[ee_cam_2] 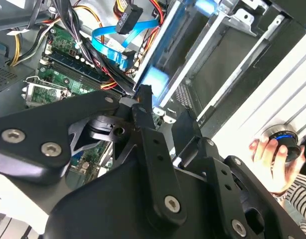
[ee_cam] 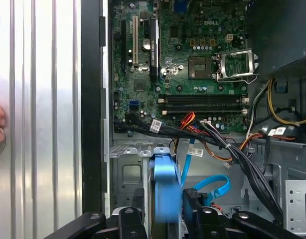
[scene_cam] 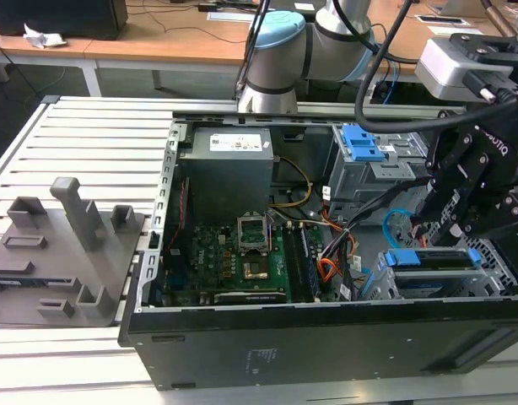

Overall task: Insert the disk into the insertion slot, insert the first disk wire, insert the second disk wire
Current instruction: 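Insert the disk into the insertion slot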

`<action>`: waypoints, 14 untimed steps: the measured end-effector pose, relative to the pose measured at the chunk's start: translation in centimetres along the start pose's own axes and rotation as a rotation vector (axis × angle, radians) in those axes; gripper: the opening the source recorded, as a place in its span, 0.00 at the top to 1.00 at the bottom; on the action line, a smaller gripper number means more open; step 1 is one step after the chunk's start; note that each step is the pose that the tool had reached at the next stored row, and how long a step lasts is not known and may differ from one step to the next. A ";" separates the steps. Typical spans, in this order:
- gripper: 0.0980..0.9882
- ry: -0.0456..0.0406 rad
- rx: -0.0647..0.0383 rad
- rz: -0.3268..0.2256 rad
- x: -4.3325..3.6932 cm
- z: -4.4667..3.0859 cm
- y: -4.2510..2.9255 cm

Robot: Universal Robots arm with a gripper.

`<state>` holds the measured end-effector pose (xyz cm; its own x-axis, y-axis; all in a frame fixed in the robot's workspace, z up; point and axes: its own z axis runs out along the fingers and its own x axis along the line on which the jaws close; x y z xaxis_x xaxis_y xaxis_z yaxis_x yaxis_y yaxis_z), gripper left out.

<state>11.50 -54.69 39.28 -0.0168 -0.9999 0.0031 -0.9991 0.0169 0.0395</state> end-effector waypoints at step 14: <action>0.98 0.0002 0.000 0.000 0.00 0.03 0.00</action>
<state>11.50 -54.70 39.25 -0.0168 -0.9999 0.0034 -0.9991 0.0169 0.0395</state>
